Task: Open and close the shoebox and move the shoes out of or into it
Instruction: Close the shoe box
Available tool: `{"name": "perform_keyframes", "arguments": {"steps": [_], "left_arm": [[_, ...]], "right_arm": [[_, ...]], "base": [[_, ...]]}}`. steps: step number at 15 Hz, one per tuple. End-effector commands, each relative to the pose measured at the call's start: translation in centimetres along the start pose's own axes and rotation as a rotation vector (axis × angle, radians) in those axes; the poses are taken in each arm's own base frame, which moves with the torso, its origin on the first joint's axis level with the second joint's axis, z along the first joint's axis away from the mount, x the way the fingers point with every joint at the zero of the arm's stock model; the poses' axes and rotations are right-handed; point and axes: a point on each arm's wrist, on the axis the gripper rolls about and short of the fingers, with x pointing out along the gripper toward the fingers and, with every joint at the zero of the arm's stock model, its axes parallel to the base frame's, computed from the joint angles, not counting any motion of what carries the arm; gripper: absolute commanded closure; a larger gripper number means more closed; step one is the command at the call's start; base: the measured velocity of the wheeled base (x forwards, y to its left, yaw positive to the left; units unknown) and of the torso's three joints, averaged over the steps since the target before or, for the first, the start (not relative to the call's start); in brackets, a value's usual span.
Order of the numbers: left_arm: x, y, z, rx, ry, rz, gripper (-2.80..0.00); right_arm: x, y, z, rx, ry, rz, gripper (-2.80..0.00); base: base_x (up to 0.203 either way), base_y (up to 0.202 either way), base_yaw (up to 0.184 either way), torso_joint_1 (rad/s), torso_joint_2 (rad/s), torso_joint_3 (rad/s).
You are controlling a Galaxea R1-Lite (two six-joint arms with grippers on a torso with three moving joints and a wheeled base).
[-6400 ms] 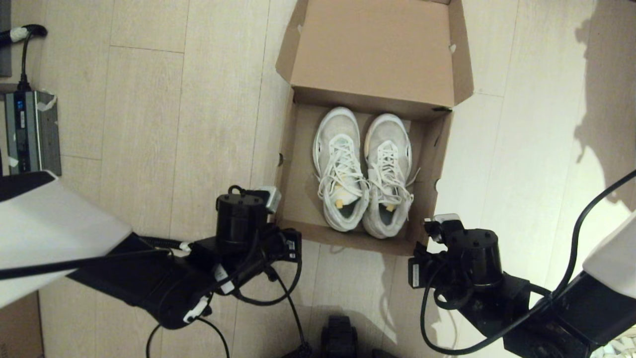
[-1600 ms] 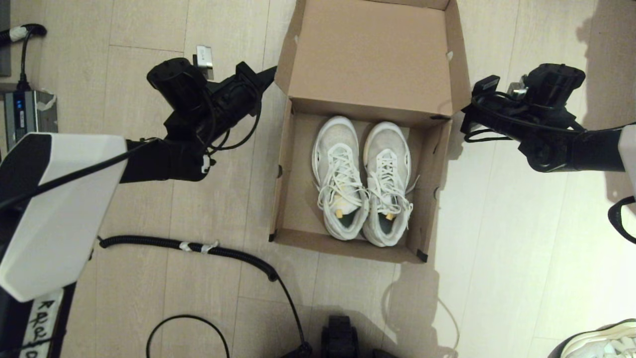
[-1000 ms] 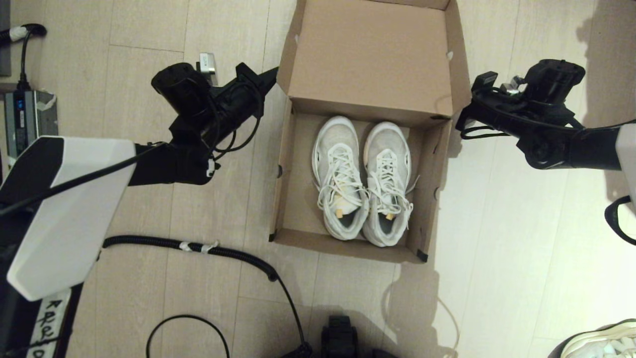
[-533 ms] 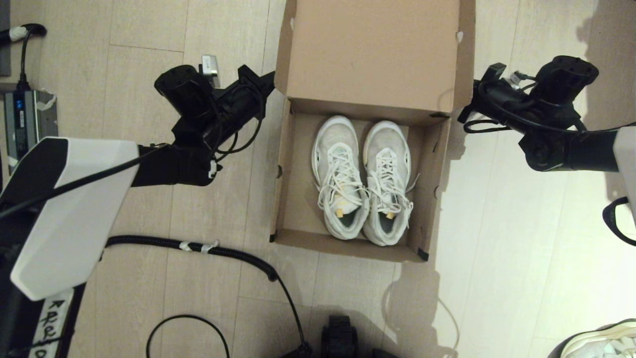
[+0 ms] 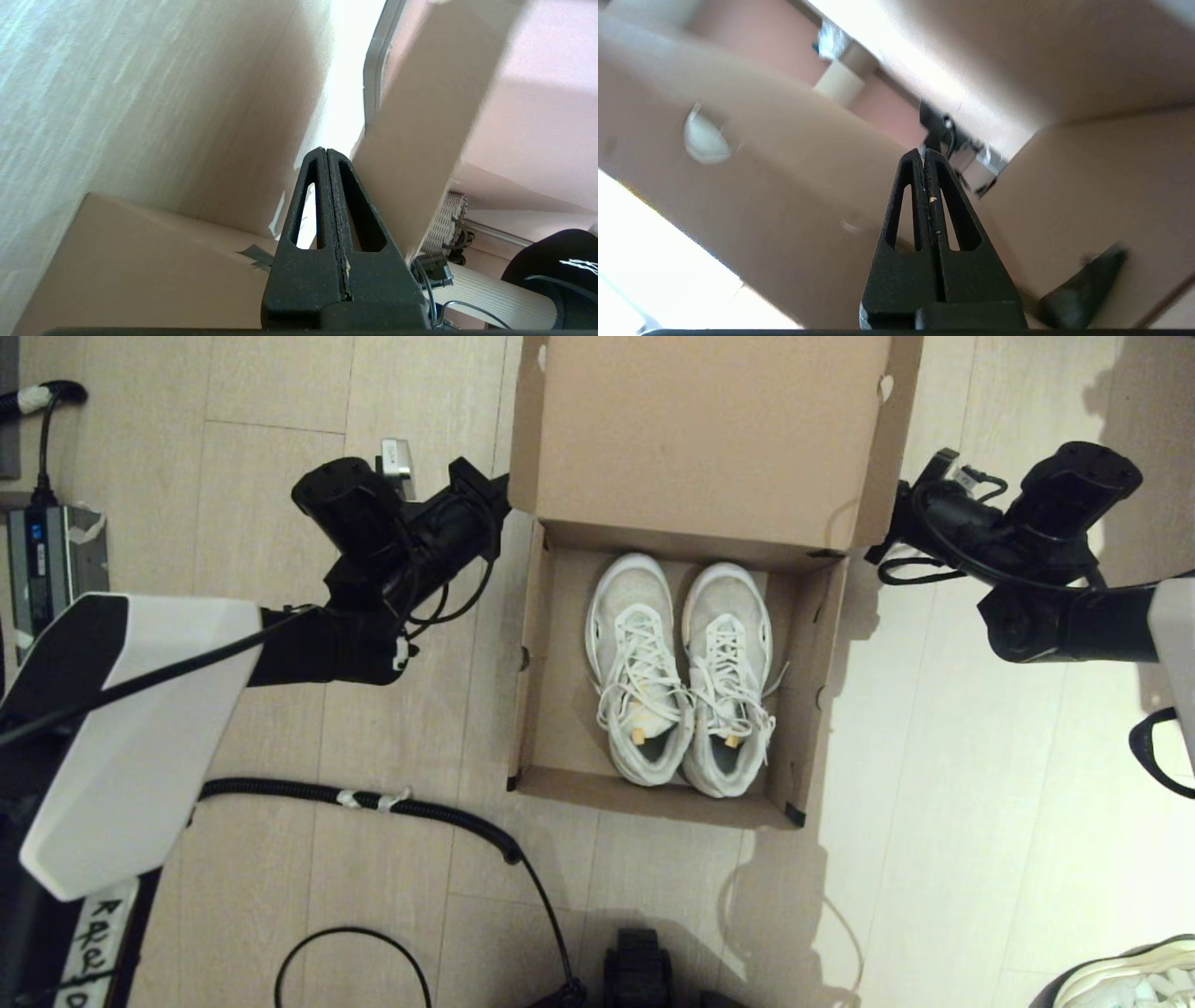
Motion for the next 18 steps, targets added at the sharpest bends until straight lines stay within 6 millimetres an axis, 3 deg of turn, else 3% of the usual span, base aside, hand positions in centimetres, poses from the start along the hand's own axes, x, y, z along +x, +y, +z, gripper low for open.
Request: {"name": "perform_keyframes", "arguments": {"steps": [1, 6, 18], "left_arm": [[0.0, -0.6, 0.3, 0.002, -0.006, -0.014, 0.0], [0.0, -2.0, 1.0, 0.013, -0.005, -0.045, 0.0], [-0.1, -7.3, 3.0, 0.046, 0.0, -0.144, 0.0]], "right_arm": [[0.1, 0.8, -0.3, 0.004, 0.024, 0.009, 0.0], [0.1, 1.5, -0.6, 0.002, 0.071, 0.003, 0.0], [0.2, 6.1, -2.4, -0.038, 0.147, 0.045, 0.0]], "base": [[0.0, 0.0, 0.0, 0.0, 0.0, 0.0], [0.0, 0.0, 0.0, 0.0, 0.0, 0.0], [0.0, 0.0, 0.0, 0.0, 0.0, 0.0]]}}
